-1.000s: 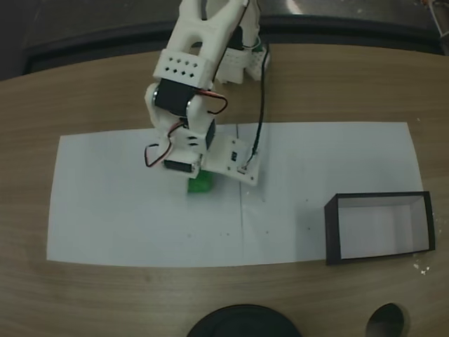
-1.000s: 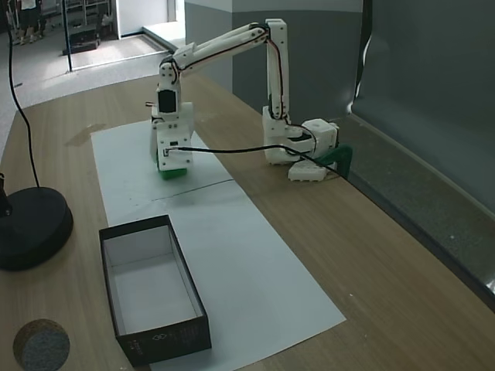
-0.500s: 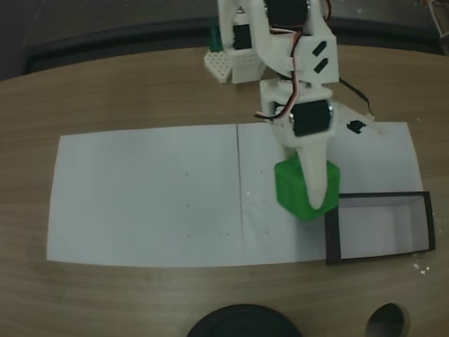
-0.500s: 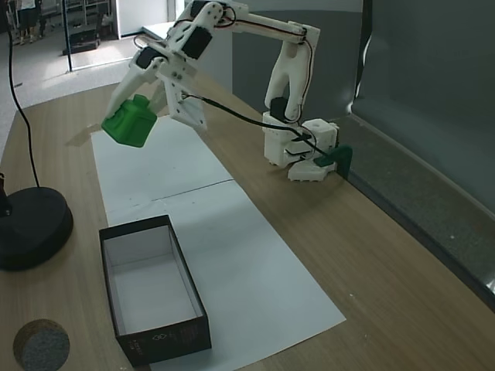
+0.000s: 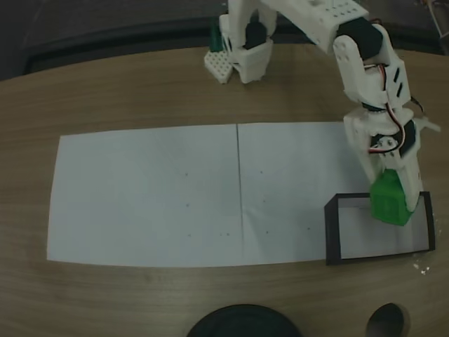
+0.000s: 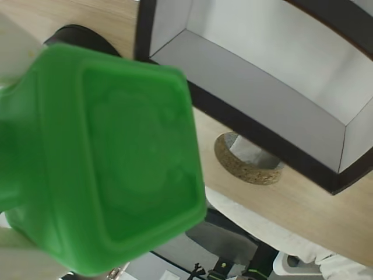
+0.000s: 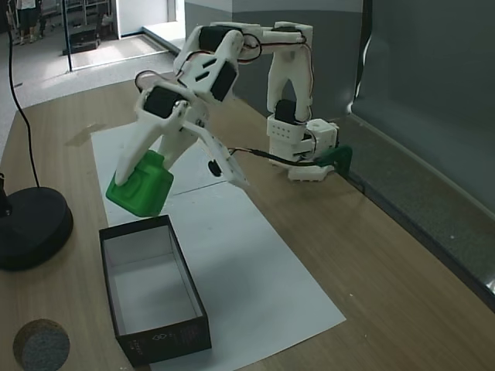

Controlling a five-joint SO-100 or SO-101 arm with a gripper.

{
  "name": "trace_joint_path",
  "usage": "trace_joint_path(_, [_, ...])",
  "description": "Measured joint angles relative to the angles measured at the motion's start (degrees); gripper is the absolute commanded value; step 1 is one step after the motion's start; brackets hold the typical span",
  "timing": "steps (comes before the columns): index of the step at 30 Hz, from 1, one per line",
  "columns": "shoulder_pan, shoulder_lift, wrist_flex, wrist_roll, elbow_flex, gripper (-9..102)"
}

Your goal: Grab a green square and put it in the box.

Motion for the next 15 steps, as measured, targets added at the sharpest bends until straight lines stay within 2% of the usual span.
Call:
trace_joint_path(9, [-1.67,-5.71,-1.49,0.09,0.0,13])
trace_joint_path(13, [-1.14,-7.03,-1.49,7.65,0.0,26])
trace_joint_path(15, [-0.53,-7.03,-1.49,11.43,0.0,28])
